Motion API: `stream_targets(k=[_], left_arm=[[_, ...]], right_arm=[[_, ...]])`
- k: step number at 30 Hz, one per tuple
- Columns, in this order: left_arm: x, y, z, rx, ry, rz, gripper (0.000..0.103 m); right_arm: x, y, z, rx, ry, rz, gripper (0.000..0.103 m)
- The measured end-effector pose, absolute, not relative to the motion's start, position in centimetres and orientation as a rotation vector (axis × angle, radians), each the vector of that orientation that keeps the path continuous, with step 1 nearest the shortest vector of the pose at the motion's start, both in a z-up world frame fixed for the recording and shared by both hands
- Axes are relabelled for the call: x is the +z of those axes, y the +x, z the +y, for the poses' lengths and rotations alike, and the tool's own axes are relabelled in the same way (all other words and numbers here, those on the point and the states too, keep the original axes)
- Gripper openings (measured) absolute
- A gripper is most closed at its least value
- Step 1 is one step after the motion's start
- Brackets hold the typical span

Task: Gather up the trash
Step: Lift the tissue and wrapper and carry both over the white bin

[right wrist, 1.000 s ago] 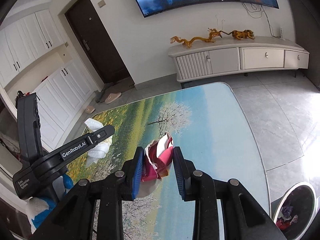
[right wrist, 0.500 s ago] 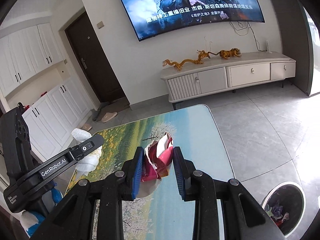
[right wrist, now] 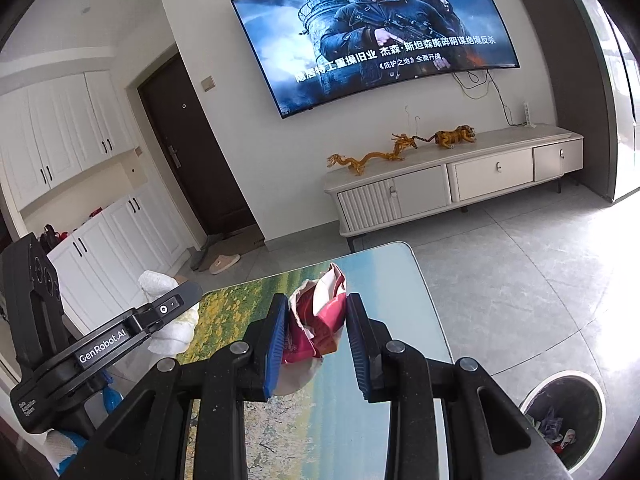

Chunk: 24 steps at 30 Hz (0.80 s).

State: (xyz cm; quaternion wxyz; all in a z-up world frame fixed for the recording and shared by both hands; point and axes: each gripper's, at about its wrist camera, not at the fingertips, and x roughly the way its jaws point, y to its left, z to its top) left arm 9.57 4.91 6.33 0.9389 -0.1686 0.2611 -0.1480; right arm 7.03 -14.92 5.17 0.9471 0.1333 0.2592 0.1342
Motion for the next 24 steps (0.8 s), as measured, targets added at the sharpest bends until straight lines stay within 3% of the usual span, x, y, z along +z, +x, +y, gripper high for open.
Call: stream_targets(k=[14,24], left_arm=[[8.9,7.0,0.9,-0.337,-0.291,0.506,0.015],[8.6,7.6,-6.5,-0.427,-0.219,0.555,0.016]], right_arm=[[6.5,4.1,-19.0,0.235,0.328,0.459,0.028],[6.3,2.2,-25.2,0.093,0.385,0.407,0.028]])
